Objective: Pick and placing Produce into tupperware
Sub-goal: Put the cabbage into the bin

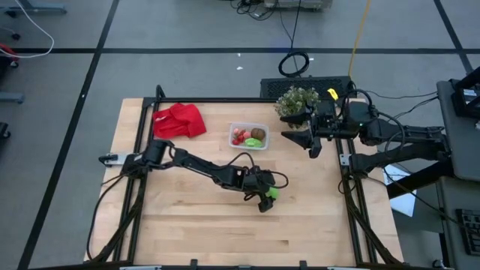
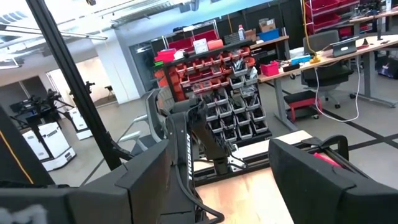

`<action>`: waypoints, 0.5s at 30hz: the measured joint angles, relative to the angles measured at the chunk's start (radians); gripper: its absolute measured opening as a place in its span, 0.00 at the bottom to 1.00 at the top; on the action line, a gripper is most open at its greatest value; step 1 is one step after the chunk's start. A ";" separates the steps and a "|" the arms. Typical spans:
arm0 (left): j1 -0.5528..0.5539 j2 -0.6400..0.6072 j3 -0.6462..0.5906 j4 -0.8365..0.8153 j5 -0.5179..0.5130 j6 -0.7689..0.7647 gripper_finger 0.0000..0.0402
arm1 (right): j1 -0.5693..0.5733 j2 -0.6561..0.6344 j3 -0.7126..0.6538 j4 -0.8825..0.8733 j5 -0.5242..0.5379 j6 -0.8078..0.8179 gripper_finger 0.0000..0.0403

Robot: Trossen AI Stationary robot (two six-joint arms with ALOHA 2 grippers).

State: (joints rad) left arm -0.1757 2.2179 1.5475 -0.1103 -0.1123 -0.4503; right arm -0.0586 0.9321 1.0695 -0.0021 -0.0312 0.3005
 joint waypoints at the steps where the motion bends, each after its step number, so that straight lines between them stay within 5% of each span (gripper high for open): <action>1: 0.001 0.003 0.000 -0.008 0.000 0.000 0.94 | 0.000 0.000 0.000 0.000 0.000 0.000 0.65; 15: 0.005 0.033 -0.001 -0.009 -0.029 0.001 0.94 | 0.000 0.000 0.000 0.005 0.000 0.000 0.65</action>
State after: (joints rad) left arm -0.1703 2.2505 1.5463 -0.1196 -0.1413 -0.4497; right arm -0.0583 0.9321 1.0697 0.0029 -0.0311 0.3008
